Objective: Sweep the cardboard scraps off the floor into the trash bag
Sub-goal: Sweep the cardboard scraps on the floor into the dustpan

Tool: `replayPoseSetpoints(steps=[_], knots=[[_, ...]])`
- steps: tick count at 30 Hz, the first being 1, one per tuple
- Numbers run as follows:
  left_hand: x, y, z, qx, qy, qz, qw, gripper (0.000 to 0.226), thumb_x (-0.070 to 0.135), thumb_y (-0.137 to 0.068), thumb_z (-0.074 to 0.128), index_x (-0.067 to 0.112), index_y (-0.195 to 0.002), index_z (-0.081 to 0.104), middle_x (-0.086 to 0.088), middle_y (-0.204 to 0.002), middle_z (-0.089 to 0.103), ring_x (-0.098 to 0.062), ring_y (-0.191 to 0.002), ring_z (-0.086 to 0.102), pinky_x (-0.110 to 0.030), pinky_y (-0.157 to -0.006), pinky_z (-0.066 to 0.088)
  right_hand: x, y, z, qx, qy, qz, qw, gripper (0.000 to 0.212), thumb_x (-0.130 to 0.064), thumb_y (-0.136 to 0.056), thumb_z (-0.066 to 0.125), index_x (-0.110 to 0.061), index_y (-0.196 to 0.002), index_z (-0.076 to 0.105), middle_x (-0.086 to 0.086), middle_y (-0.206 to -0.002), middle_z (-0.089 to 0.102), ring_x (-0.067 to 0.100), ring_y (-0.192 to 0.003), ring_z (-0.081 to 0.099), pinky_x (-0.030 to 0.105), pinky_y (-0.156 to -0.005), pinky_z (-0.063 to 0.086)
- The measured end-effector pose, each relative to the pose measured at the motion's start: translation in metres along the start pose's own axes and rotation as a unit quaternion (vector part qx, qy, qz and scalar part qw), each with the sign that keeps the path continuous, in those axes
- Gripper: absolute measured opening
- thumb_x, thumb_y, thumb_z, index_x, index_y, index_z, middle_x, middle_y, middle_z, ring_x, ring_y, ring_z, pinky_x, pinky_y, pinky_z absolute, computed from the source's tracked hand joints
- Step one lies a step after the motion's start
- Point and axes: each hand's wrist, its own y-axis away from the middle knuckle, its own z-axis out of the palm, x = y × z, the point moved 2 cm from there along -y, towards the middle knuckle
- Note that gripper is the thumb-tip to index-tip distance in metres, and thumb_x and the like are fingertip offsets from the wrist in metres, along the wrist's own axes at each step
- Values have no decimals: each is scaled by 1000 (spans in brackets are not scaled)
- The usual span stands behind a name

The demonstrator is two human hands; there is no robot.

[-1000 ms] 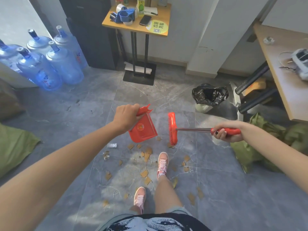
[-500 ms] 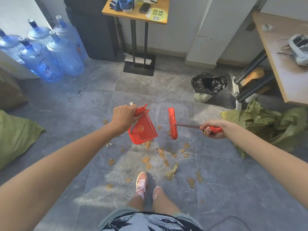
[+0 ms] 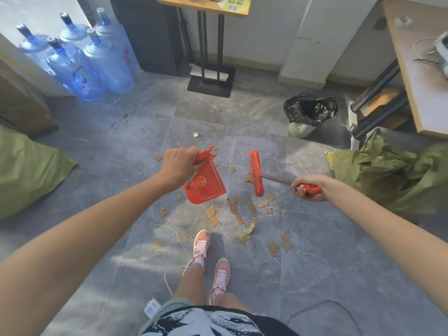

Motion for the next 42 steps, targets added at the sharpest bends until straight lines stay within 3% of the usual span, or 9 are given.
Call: replayPoseSetpoints(steps=[5,14,22,29,34,39,42], knots=[[14,24,-1,-1,-1,-1,1000,46,51,-91,49,6,-84,55,-14,-73,66,-33,-63,62,-31,-53,31,23,-7,-14,-11,-6,3,1000,13,0,-94,46,-4,-81,43,8,-64,44,8,-21,41,12,-25,35],[34,48,-10,4,-17,-8,1000,45,53,-91,47,9,-84,55,-9,-71,64,-24,-55,52,-28,-53,35,50,6,-26,-40,-30,13,999,12,-1,-92,47,-4,-82,44,8,-67,44,8,-23,42,13,-25,37],[33,48,-22,12,-4,-29,999,44,53,-91,47,10,-83,54,-1,-65,52,-20,-56,48,-28,-52,30,62,17,-23,-36,-48,6,998,8,0,-93,47,-2,-85,45,9,-63,46,8,-23,41,14,-26,38],[-3,67,0,23,48,-55,997,44,50,-90,51,8,-78,54,-9,-67,62,-25,-54,52,-28,-51,32,65,12,3,13,-1,-10,1000,14,0,-94,45,-2,-80,44,7,-64,44,7,-21,40,11,-26,36],[-35,79,14,13,59,-60,996,43,50,-88,54,9,-76,54,-10,-69,62,-30,-58,57,-29,-53,34,72,-7,27,47,-28,-17,998,15,2,-91,46,-4,-78,43,6,-62,41,7,-19,38,12,-26,35],[-58,95,25,-12,54,-71,996,44,54,-88,50,14,-71,47,-3,-63,53,-22,-57,47,-28,-53,29,80,-14,52,81,-63,-33,994,19,2,-88,48,-5,-70,45,4,-36,42,8,-20,38,12,-26,35],[-66,99,30,-21,54,-69,996,42,53,-88,52,13,-76,54,-7,-70,63,-26,-64,57,-29,-54,32,80,-14,56,91,-62,-29,993,20,2,-87,48,-4,-69,46,3,-34,42,7,-20,38,12,-26,35]])
